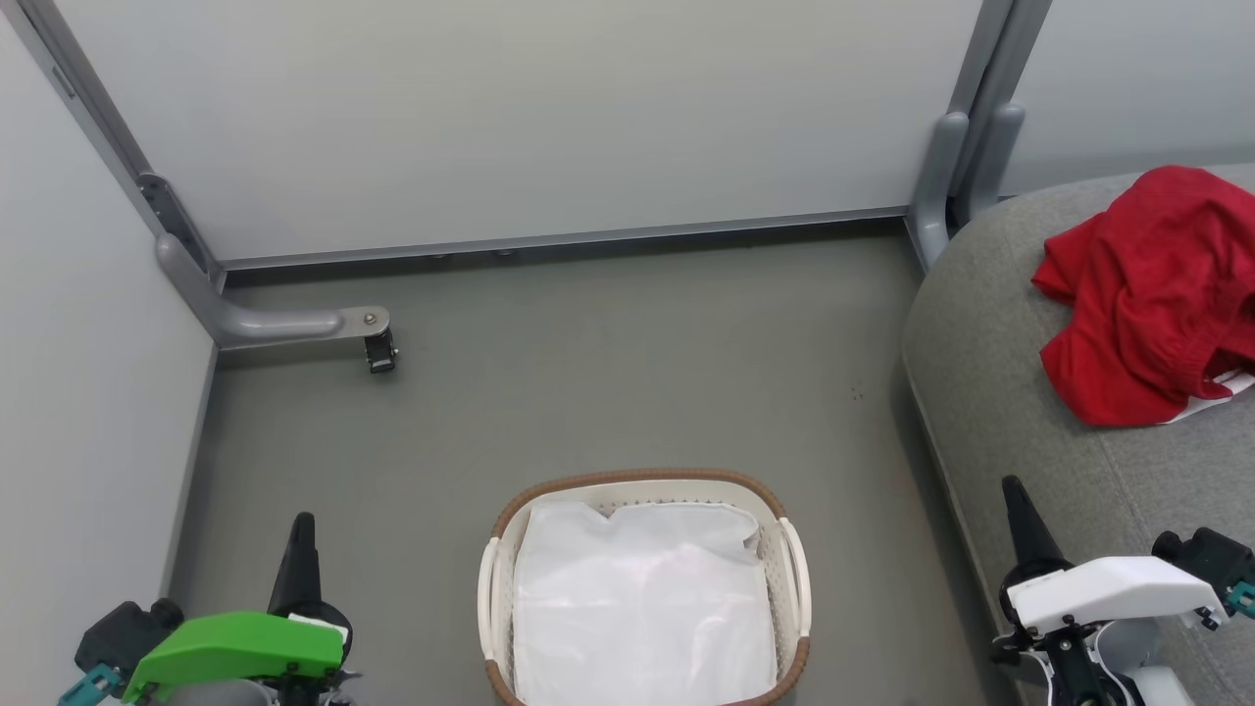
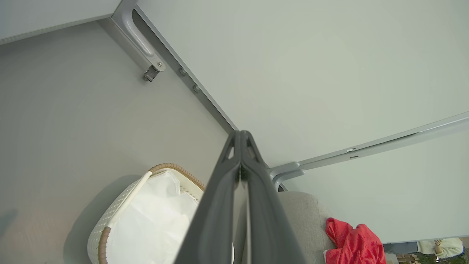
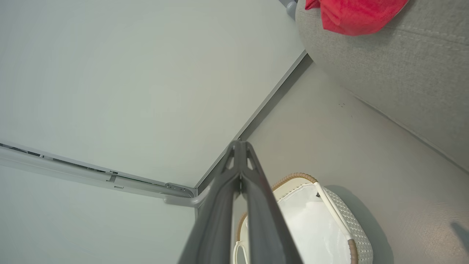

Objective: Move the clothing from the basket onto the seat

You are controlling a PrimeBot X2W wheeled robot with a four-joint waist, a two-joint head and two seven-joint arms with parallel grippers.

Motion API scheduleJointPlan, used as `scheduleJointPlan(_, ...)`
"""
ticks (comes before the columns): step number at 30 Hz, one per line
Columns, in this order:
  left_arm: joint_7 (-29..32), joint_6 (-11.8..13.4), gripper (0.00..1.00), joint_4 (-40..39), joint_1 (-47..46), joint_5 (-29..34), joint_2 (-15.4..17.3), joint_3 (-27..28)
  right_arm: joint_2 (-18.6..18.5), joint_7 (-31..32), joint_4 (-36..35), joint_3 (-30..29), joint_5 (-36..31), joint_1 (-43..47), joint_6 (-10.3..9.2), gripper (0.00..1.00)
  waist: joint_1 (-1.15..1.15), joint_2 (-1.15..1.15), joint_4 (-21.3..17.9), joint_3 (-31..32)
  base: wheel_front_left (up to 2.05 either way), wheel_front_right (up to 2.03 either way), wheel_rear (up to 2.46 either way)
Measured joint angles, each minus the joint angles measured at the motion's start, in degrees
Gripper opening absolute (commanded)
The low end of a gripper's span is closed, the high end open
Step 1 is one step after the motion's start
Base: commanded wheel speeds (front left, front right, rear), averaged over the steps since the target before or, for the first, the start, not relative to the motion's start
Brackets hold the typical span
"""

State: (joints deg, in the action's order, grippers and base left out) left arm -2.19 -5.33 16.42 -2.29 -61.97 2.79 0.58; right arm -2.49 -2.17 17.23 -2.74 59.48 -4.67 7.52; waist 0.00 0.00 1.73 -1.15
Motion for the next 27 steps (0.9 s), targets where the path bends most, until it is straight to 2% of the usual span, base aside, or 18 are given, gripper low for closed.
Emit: scheduleJointPlan(27, 3.99, -0.81, 0.00, -1.18, -1.68, -13.80, 0.00, 2.85, -0.10, 4.01, -1.45, -1.74, 14.99, -0.63, -0.01, 0.00, 0.00, 0.00, -0.67, 0.38, 0.00, 0.00, 0.00)
